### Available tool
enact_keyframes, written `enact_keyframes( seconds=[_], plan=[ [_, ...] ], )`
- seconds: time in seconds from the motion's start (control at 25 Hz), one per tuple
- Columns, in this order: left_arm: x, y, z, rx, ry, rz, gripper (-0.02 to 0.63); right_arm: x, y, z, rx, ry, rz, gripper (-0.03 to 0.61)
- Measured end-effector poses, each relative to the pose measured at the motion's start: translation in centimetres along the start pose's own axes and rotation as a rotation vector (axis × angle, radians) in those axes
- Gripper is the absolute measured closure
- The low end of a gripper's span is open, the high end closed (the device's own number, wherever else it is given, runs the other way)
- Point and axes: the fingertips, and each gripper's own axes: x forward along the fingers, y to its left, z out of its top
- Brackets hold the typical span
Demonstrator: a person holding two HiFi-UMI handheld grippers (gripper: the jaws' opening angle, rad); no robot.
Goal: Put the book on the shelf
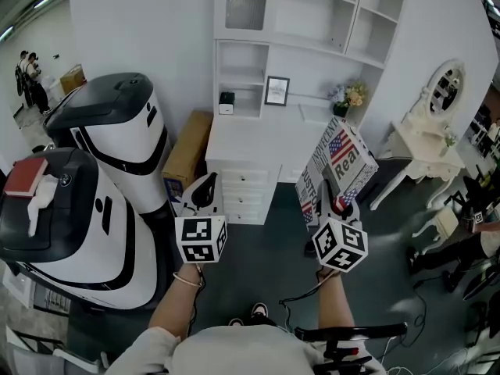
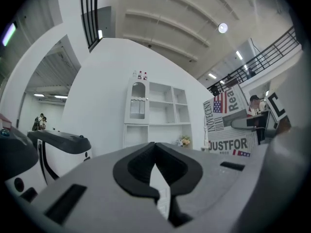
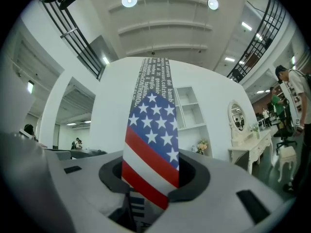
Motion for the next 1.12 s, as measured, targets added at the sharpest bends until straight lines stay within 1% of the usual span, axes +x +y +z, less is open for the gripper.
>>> enact_keyframes(
  seconds=[0.12,0.28,0.48,0.72,0.84,1.12],
  plan=[
    [0.8,0.5,-0.4,-0.002,0.0,0.008,0.606,0.8,-0.2,-0.5,0.006,0.007,-0.013,0.407],
    [2.3,1.0,0.0,-0.007,-0.027,0.027,0.606,2.3,-0.3,-1.1,-0.005,0.02,-0.007,0.407],
    [5.1,1.5,0.0,-0.011,-0.034,0.027,0.606,5.4,-0.8,-1.4,0.01,0.013,-0.003,0.407],
    [9.8,2.2,-0.5,-0.019,-0.037,0.034,0.606,10.0,-1.3,-2.2,-0.034,0.016,-0.002,0.407],
    [12.4,2.3,-0.8,-0.021,-0.032,0.028,0.606,12.6,-2.0,-2.5,-0.033,0.019,-0.003,0.407],
    [18.2,2.6,-0.7,-0.034,-0.029,0.046,0.606,18.4,-4.1,-2.2,-0.038,0.019,0.012,0.407]
  ],
)
